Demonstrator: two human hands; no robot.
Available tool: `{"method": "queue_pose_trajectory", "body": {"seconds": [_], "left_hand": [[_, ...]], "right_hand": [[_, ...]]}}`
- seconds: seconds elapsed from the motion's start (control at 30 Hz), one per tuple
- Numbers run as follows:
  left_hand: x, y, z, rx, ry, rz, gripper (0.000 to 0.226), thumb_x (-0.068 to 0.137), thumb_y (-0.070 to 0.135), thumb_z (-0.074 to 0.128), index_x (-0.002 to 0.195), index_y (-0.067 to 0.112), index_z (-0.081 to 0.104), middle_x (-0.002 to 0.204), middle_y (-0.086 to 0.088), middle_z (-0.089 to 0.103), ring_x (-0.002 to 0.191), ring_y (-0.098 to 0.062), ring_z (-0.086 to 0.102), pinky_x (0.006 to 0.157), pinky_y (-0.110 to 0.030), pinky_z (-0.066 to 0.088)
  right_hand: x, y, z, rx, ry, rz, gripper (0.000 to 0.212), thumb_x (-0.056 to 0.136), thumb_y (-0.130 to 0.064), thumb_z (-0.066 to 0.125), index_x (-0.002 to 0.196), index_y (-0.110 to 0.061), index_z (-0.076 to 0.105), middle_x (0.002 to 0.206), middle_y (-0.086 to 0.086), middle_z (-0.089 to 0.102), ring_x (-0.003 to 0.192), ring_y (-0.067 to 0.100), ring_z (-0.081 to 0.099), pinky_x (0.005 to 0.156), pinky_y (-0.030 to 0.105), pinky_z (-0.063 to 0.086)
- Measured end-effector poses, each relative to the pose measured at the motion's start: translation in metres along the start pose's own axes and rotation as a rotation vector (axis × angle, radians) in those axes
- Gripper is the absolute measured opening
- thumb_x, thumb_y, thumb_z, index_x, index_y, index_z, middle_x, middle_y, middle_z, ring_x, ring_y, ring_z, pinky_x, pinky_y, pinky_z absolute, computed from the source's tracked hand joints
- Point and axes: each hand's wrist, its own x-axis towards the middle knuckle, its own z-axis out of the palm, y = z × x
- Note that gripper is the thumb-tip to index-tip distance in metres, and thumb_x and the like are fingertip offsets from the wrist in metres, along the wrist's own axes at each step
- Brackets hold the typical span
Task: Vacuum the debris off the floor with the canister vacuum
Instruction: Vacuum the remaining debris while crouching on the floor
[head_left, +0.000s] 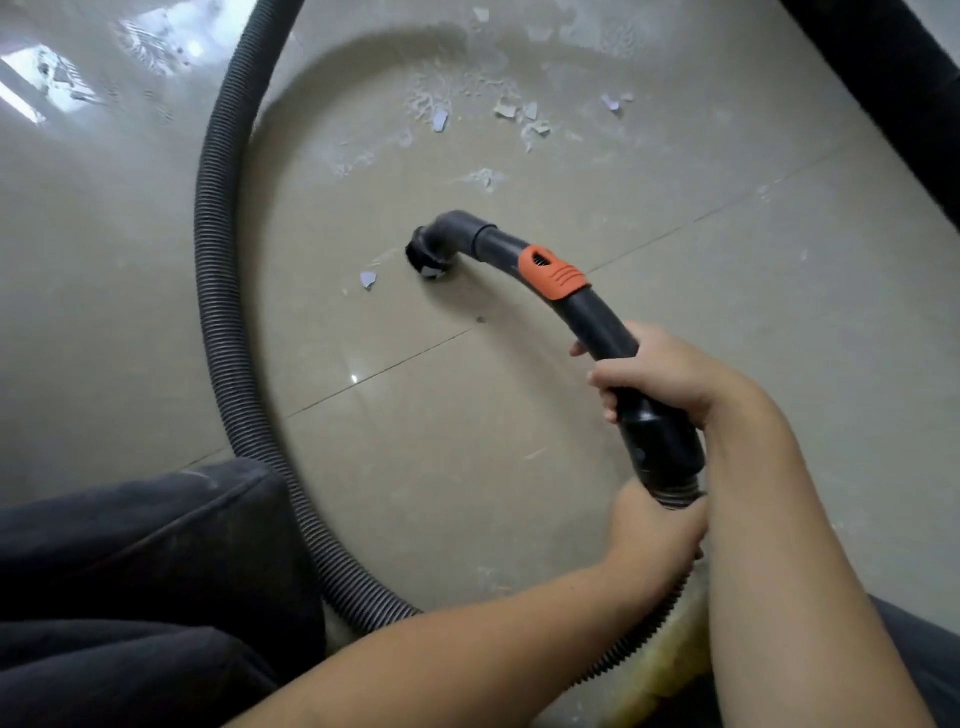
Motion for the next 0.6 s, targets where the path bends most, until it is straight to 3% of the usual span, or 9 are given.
{"method": "queue_pose_trajectory", "body": {"seconds": [0.07, 0.23, 0.33, 0.43, 0.5, 0.6], "left_hand": [[-0.001, 0.000, -0.005, -0.058, 0.046, 0.008, 0.028, 0.080, 0.015, 0.071, 0.103, 0.000, 0.065, 0.087, -0.008, 0.068, 0.078, -0.013, 0.063, 0.064, -0.022, 0.052], [0.005, 0.002, -0.016, 0.004, 0.087, 0.011, 0.026, 0.081, 0.010, 0.067, 0.105, 0.000, 0.063, 0.090, -0.010, 0.066, 0.077, -0.013, 0.062, 0.062, -0.018, 0.051], [0.005, 0.004, -0.019, -0.050, 0.085, 0.048, 0.012, 0.083, 0.006, 0.068, 0.094, 0.008, 0.063, 0.080, 0.001, 0.065, 0.066, -0.001, 0.062, 0.058, -0.013, 0.050], [0.001, 0.009, -0.016, -0.136, 0.075, 0.069, 0.012, 0.083, 0.006, 0.070, 0.093, 0.011, 0.065, 0.073, 0.012, 0.068, 0.066, 0.007, 0.064, 0.059, -0.012, 0.050], [0.002, 0.014, -0.014, -0.121, 0.047, 0.039, 0.010, 0.084, 0.006, 0.069, 0.087, 0.013, 0.064, 0.067, 0.012, 0.066, 0.060, 0.007, 0.062, 0.056, -0.011, 0.048], [0.021, 0.028, -0.018, 0.045, -0.091, -0.055, 0.006, 0.082, 0.007, 0.066, 0.080, 0.005, 0.061, 0.062, -0.001, 0.058, 0.044, 0.001, 0.054, 0.047, -0.015, 0.048]], "right_hand": [[0.005, -0.004, 0.009, -0.052, -0.039, -0.015, 0.027, 0.085, 0.008, 0.050, 0.106, -0.009, 0.054, 0.050, 0.006, 0.054, 0.043, 0.018, 0.054, 0.049, 0.025, 0.049], [0.015, -0.003, 0.014, 0.013, 0.024, -0.038, 0.028, 0.085, 0.008, 0.051, 0.110, -0.004, 0.053, 0.050, 0.007, 0.053, 0.043, 0.019, 0.054, 0.052, 0.028, 0.049], [0.020, -0.013, 0.025, -0.102, -0.104, -0.051, 0.028, 0.084, 0.006, 0.053, 0.108, -0.008, 0.055, 0.054, 0.007, 0.055, 0.047, 0.020, 0.055, 0.054, 0.029, 0.049], [0.023, -0.018, 0.031, -0.207, -0.200, -0.048, 0.028, 0.084, 0.003, 0.054, 0.106, -0.014, 0.057, 0.053, 0.005, 0.056, 0.047, 0.019, 0.057, 0.053, 0.026, 0.048], [0.024, -0.013, 0.020, -0.153, -0.109, -0.054, 0.028, 0.084, 0.006, 0.054, 0.106, -0.010, 0.057, 0.053, 0.007, 0.055, 0.045, 0.019, 0.055, 0.049, 0.026, 0.048], [0.026, -0.001, -0.011, 0.095, 0.245, -0.054, 0.022, 0.085, 0.006, 0.055, 0.106, -0.001, 0.056, 0.052, 0.006, 0.051, 0.039, 0.015, 0.053, 0.046, 0.025, 0.049]]}}
